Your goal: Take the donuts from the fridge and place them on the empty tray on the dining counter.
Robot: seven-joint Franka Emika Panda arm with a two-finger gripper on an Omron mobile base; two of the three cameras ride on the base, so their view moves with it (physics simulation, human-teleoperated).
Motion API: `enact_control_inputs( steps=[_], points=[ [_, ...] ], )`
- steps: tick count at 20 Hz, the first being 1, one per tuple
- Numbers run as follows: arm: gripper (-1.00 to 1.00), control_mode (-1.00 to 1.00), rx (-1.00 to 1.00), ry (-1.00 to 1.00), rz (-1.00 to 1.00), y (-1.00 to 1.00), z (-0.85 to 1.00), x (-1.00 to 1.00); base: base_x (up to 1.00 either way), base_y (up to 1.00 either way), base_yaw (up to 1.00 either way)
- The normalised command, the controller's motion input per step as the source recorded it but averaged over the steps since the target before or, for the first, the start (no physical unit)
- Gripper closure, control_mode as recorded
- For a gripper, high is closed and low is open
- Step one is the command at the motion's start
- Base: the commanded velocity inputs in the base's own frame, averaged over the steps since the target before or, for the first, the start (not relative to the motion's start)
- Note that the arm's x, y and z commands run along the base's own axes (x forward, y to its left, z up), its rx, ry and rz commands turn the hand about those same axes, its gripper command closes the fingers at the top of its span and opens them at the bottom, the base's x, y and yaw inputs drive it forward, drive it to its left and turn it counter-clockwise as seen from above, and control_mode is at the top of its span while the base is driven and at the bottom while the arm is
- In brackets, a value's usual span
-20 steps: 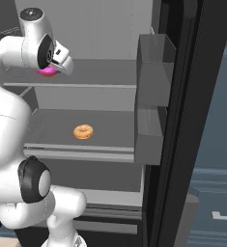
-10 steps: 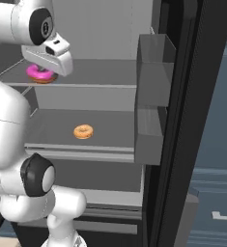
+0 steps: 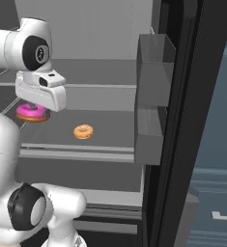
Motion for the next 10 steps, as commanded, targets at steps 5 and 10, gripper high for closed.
enact_control_inputs(
  steps=[5, 10],
  points=[
    [1.0, -1.0, -0.02, 0.05, 0.0, -0.08, -0.65, -0.66, 0.0, 0.0, 0.0],
    [1.0, -1.0, -0.02, 0.0, 0.0, -0.05, -0.33, -0.03, 0.0, 0.0, 0.0]
  ],
)
